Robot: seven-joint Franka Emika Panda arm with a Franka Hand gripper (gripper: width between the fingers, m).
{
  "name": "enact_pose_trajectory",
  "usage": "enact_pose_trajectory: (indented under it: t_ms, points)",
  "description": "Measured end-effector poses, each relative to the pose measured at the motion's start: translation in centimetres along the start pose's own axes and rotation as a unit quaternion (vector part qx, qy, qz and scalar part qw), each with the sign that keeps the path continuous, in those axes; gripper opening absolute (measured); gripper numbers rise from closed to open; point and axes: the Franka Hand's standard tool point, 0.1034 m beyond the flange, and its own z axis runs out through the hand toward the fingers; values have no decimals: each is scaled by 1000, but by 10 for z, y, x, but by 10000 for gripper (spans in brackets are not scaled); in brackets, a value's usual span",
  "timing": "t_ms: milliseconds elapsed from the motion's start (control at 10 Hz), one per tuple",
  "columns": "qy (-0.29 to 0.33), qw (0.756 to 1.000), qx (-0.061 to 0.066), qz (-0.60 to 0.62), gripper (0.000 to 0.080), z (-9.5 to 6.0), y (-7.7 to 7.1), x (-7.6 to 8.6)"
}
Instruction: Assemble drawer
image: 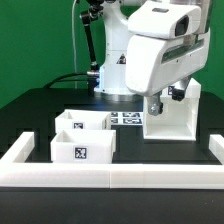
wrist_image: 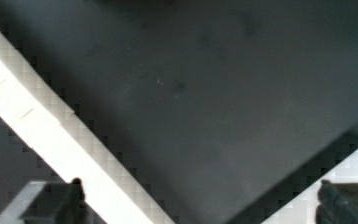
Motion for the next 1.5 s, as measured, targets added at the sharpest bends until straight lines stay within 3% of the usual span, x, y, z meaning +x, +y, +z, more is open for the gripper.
enact_pose_trajectory:
  t_ms: [600,800,1100,1500]
  points:
    - [2,1000,-2,13,650,0,-2,-1]
    - [9,998,-11,66,650,2,-27,-15]
    - [4,994,-11,106,650,-1,-57,-23]
    - [5,968,-7,252,650,1,-60,-21]
